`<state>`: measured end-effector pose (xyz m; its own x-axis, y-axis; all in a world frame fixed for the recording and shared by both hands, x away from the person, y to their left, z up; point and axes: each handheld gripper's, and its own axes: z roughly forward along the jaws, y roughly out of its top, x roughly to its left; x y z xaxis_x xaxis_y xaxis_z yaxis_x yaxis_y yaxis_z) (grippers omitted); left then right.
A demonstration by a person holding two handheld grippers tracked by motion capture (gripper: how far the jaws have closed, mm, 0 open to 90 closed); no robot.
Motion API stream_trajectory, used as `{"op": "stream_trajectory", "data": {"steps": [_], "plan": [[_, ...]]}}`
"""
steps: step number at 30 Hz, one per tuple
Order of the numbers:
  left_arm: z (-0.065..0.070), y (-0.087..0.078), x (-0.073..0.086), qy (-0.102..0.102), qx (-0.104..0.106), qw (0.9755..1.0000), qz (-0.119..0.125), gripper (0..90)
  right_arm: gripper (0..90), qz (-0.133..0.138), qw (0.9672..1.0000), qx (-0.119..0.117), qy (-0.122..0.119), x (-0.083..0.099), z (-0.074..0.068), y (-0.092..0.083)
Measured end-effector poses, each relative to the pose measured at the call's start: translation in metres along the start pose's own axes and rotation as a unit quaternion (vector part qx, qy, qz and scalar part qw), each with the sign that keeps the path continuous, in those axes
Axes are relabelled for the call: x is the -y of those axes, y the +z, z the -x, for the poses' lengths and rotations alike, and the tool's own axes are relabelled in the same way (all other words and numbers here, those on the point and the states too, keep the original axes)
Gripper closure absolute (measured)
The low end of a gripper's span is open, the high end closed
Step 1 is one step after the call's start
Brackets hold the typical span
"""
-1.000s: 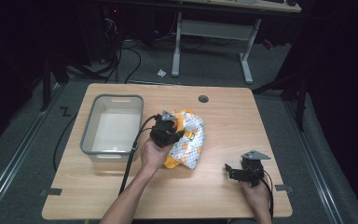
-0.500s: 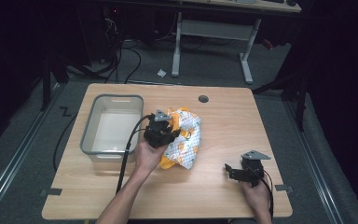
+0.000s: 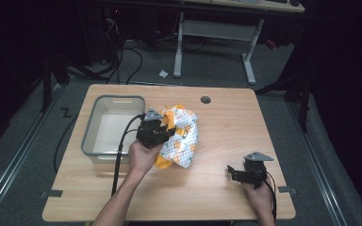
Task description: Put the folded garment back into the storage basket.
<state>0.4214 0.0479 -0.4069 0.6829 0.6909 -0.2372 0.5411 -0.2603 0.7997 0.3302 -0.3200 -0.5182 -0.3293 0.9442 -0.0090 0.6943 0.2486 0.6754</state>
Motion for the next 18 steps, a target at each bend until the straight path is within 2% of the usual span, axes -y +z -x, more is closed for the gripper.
{"op": "stream_trajectory", "data": {"steps": [18], "plan": [[-0.016,-0.027,0.000,-0.025,-0.003,0.9994,0.026,73.6,16.4,0.000,1.0000,0.000,0.000,0.000,0.000,0.000]]}}
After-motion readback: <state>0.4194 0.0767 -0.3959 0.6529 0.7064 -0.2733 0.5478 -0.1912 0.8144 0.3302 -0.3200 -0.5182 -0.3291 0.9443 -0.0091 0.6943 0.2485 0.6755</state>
